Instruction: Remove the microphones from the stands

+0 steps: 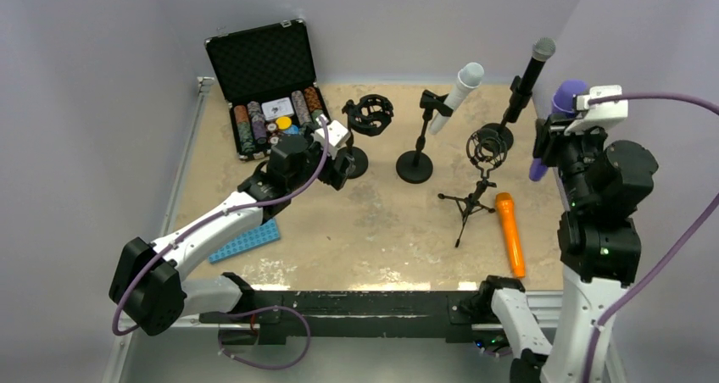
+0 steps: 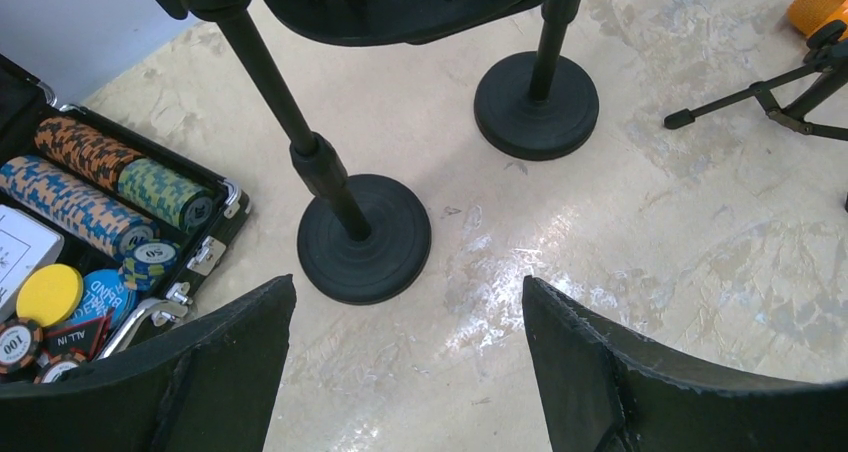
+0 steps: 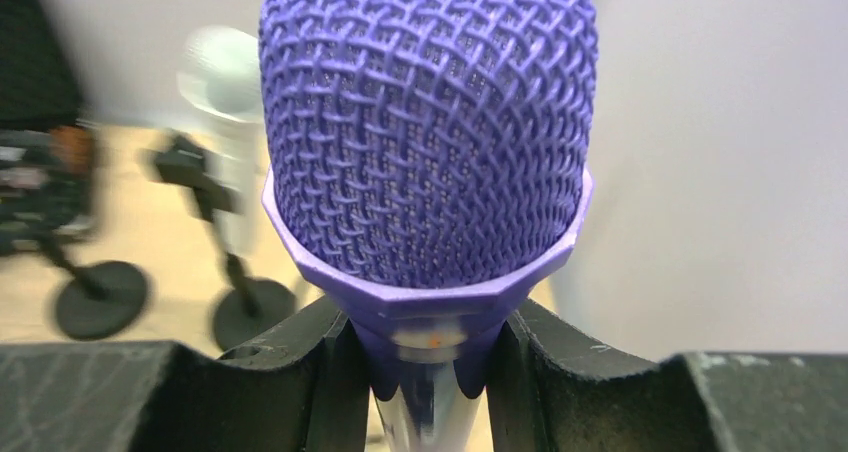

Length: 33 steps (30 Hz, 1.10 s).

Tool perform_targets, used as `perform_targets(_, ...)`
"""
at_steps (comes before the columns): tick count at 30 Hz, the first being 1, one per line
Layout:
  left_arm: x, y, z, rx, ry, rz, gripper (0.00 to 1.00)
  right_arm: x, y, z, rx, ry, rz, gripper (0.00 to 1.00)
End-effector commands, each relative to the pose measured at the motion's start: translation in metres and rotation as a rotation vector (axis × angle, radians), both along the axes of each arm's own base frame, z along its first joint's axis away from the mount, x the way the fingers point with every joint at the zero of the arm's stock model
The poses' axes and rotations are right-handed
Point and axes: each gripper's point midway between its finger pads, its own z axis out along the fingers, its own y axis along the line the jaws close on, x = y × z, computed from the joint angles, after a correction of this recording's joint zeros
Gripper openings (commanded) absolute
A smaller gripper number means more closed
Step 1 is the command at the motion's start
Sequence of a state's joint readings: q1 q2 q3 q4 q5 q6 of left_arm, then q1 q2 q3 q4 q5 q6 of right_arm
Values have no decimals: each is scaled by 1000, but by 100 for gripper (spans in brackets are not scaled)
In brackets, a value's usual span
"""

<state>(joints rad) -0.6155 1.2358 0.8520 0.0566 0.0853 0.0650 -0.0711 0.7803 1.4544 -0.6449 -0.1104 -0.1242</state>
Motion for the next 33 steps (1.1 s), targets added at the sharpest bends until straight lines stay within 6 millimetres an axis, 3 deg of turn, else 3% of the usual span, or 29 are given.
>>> perform_targets(1,-2,1,3,-36,8,9,88,16,-60,-78,21,291,-206,0)
perform_targets(9,-10,6,0,-27,-5,4,88,19,-108,-185,-42,728,-90,0)
perform_targets(14,-14,7,-4,-24,11,-3,88,15,-132,-241,-69,878,-29,0)
perform_targets(26,-19,12,-14,62,34,-38,88,6,-141,-349,-13,1056,-35,0)
perform_targets(33,-47,13,-19,128,135,-138,92,16,-152,-383,34,1081,-74,0)
